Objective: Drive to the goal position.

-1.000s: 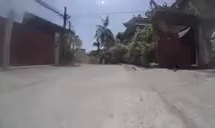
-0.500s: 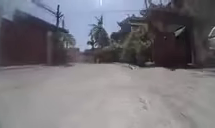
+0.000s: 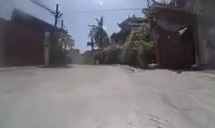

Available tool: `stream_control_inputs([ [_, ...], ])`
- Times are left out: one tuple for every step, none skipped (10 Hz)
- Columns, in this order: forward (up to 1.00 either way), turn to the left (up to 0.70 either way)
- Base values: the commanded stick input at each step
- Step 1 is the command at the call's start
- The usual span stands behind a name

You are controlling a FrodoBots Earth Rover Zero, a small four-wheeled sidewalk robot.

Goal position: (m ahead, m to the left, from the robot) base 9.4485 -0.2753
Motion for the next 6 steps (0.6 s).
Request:
stream_control_inputs([
  [0.85,0.00],
  [0.85,0.00],
  [0.85,0.00],
  [0.85,0.00],
  [0.85,0.00],
  [0.85,0.00],
])
